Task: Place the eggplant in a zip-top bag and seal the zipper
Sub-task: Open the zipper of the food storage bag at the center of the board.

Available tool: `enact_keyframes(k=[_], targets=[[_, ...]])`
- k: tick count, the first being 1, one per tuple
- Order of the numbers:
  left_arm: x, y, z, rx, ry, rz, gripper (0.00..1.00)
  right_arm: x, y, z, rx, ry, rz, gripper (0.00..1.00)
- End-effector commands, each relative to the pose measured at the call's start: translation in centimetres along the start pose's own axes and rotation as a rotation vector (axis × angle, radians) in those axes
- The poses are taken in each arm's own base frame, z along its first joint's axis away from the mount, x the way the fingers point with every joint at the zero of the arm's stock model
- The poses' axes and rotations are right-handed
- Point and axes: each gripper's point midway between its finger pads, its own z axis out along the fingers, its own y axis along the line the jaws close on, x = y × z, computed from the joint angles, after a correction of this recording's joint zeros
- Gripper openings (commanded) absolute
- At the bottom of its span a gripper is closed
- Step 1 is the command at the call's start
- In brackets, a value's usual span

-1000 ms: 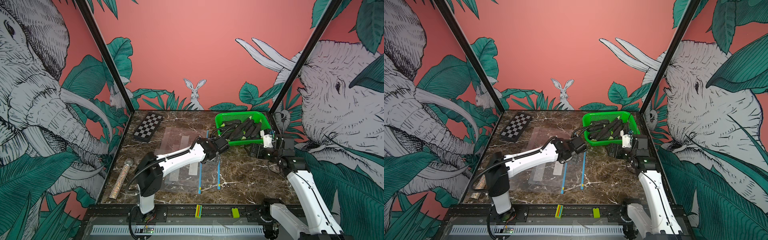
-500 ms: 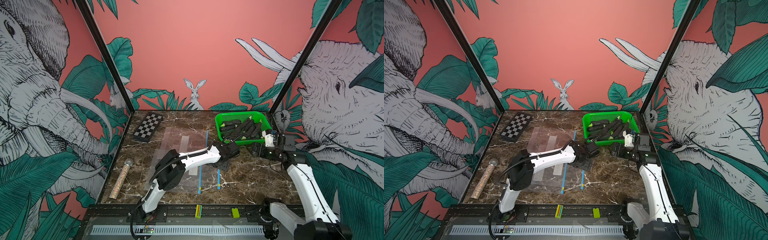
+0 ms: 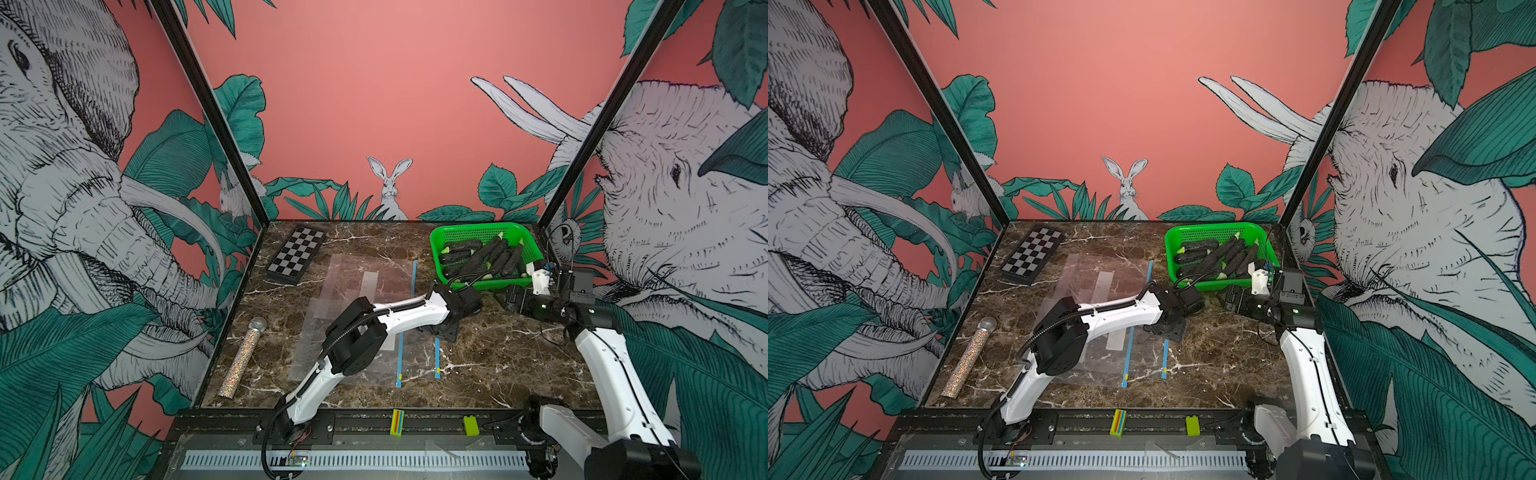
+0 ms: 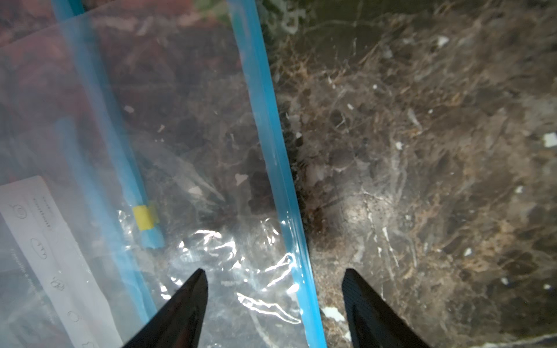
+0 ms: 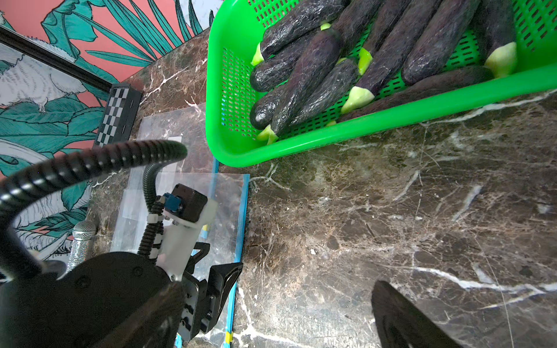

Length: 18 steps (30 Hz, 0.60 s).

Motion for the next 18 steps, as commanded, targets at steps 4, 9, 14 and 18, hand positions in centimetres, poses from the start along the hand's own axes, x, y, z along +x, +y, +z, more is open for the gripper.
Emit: enact_keyframes(k=[4,9,14,18], targets=[[0.4,0.8,0.4,-0.024,0.007,-0.021,0.68,-0.3,0.2,0.0,-0.026,-0.019,-0.012,0.95],[0.4,0.8,1.0,-0.016,0.008,-0.024,0.65,-0.1,0.2,0.1,-0.026,-0.016,-0.009,0.95],[0.7,0.9,1.7,-0.008,0.015,-0.031,0.60,-0.2,0.2,0.0,-0.028,-0.019,-0.008,0.95],[0.9,0.9,2.0,-0.008,0.017,-0.027,0.58,-0.2,0.2,-0.1,-0.024,-0.022,-0.011,0.95]])
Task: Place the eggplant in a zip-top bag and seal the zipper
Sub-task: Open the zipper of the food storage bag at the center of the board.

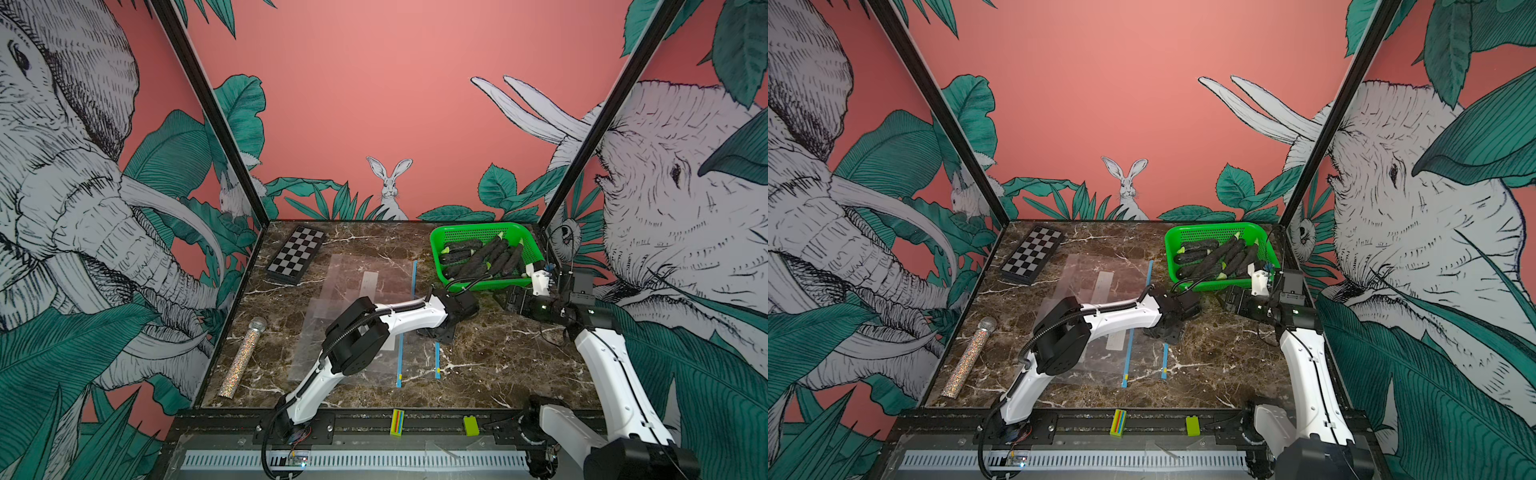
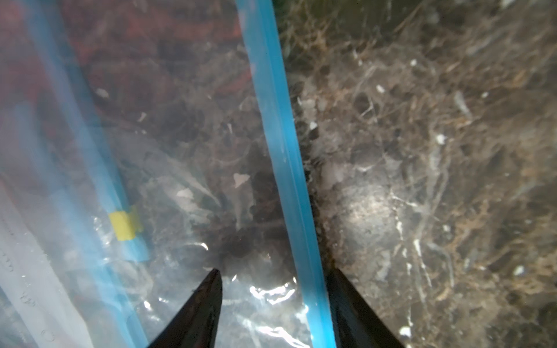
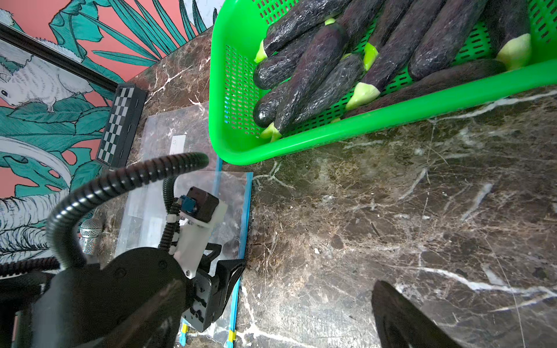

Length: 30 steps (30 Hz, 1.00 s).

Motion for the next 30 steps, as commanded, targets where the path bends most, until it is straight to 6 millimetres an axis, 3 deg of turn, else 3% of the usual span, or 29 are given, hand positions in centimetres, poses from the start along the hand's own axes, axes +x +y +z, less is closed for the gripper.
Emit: enact_keyframes(k=[1,12,16,22,28,30], targets=[[0.1,0.5,0.3,-0.006,0.004,-0.019,0.56,-0.3,0.1,-0.2,-0.007,-0.023,-0.017,0.95],[0.1,0.7,0.4,-0.013,-0.002,-0.015,0.38,-0.5,0.2,-0.3,-0.007,-0.032,-0.016,0.95],[-0.1,0.8,0.0,-0.011,-0.010,-0.013,0.23,-0.5,0.2,-0.3,-0.008,-0.031,-0.015,0.95],[-0.3,0.9,-0.4,-0.009,-0.021,-0.010,0.15,-0.5,0.2,-0.2,-0.013,-0.029,-0.011,0.95],[-0.8,1.1,-2.0,-0.002,-0.046,-0.010,0.00,-0.6,-0.1,-0.4,0.015,-0.036,-0.012,0.93],[-1.1,1.3,-3.0,-0.001,-0.064,-0.011,0.00,-0.4,0.0,-0.5,0.013,-0.032,-0.010,0.92]])
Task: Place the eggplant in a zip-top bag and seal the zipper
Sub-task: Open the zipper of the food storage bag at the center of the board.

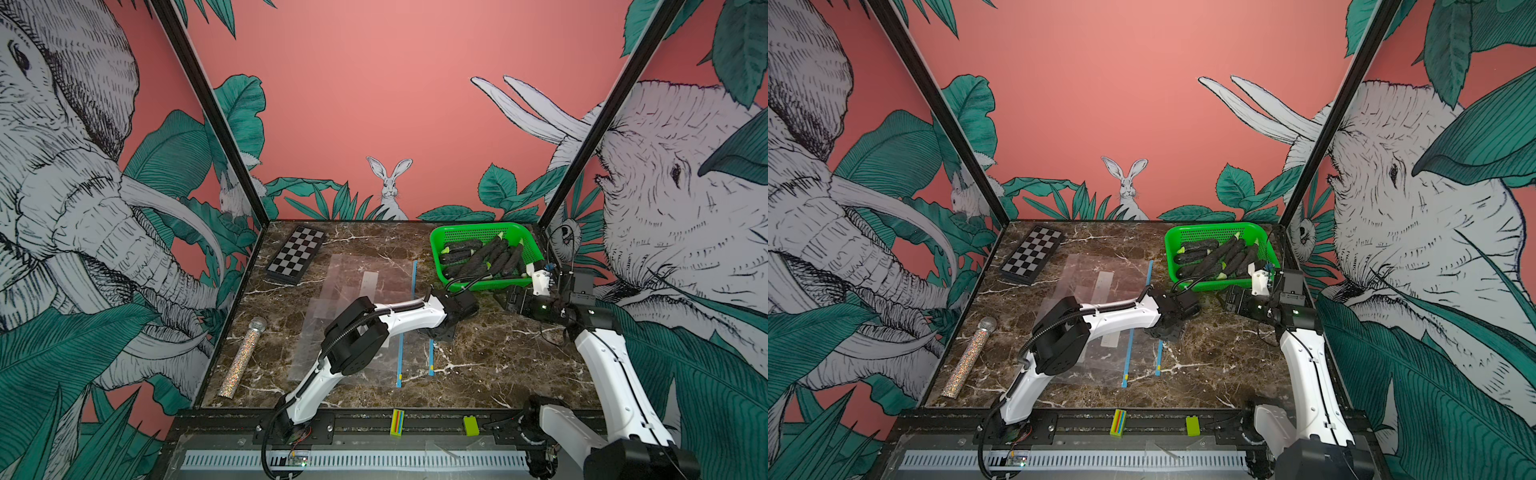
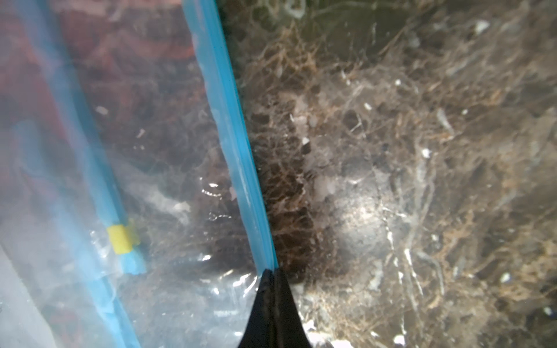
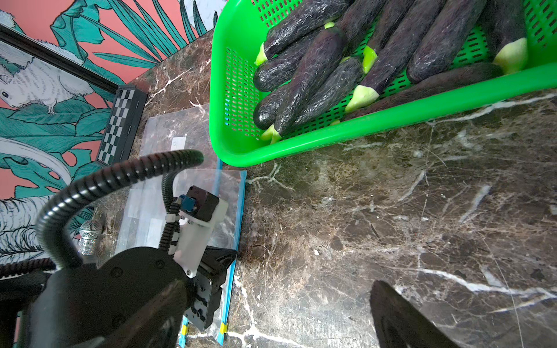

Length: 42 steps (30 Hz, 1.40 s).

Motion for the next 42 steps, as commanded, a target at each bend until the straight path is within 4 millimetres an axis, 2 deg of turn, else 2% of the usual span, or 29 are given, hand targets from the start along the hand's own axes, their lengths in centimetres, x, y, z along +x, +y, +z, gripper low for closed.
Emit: enact_keyframes(k=[1,8,15,18,21,24,34,42], targets=[[-0.6,1.4,-3.3,-0.011,-0.040,-0.013,0.00,-0.2,0.1,-0.3,0.000,-0.020,-0.004,0.91],[-1.9,2.3,-7.4,0.010,-0.115,-0.016,0.00,1.5,1.6,1.3,-0.115,0.019,0.024,0.86],[-2.3,3.4,-10.6,0.030,-0.174,-0.030,0.00,4.9,5.2,4.5,-0.221,0.103,-0.015,0.80],[-2.3,3.7,-11.0,0.032,-0.183,-0.036,0.00,5.6,7.2,5.6,-0.262,0.124,-0.042,0.78],[-2.3,3.9,-11.3,0.038,-0.189,-0.042,0.00,6.0,8.7,6.7,-0.295,0.150,-0.056,0.69],[-2.5,4.1,-11.8,0.044,-0.201,-0.046,0.00,6.2,9.9,7.6,-0.321,0.162,-0.064,0.68],[-2.7,4.1,-13.4,0.094,-0.245,-0.064,0.00,6.6,12.7,11.0,-0.369,0.195,-0.076,0.61],[-2.5,4.1,-13.6,0.114,-0.250,-0.071,0.00,6.2,14.2,12.8,-0.385,0.201,-0.076,0.57]])
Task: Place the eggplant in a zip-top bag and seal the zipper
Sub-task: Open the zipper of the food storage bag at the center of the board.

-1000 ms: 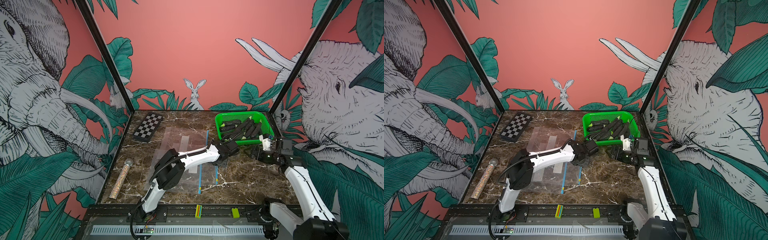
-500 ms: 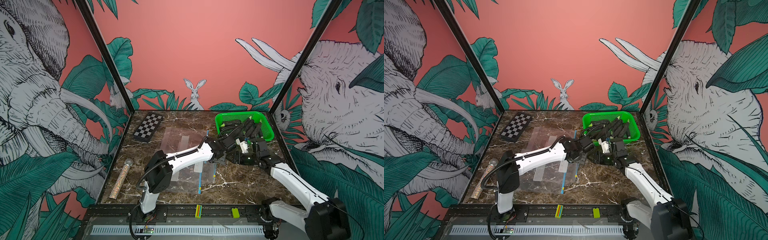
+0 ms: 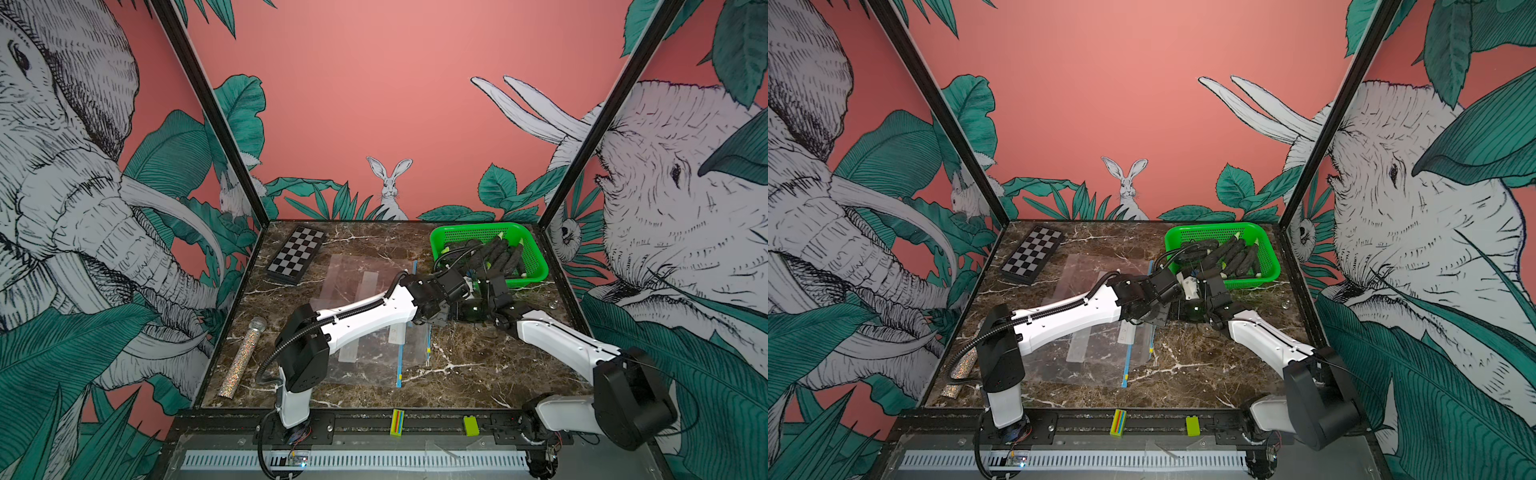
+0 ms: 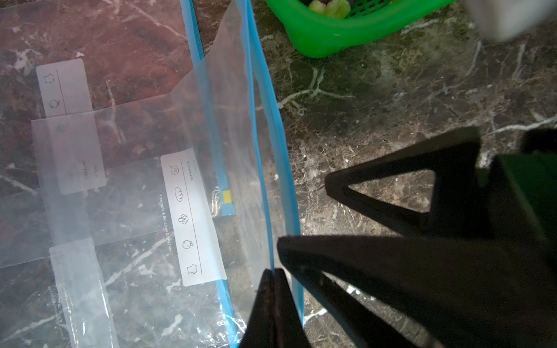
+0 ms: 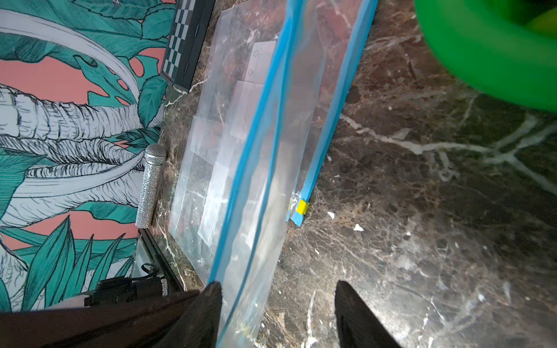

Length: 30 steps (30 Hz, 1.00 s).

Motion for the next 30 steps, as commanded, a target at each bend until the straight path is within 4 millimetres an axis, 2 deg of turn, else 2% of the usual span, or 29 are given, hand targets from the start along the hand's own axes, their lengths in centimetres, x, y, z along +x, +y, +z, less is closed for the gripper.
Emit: enact_keyframes(k=[1,6,18,25,30], targets=[[-0.4,0.6,-1.4,0.014,-0.027,-0.028,0.00,-2.0,1.3,0.3,-0.023,-0.057,-0.030,0.56],[-0.5,0.9,-1.5,0.022,-0.036,-0.036,0.00,-1.8,0.4,0.8,0.007,-0.042,-0.024,0.38],[-1.2,1.1,-1.8,0.055,-0.062,-0.066,0.00,-0.9,-0.5,1.7,0.030,-0.012,-0.001,0.21],[-1.5,1.7,-1.7,0.046,-0.068,-0.076,0.00,-0.4,-0.6,0.5,0.066,-0.020,-0.025,0.09],[-1.7,2.1,-1.5,0.043,-0.069,-0.079,0.00,-0.6,0.2,-0.7,0.062,-0.039,-0.041,0.00]])
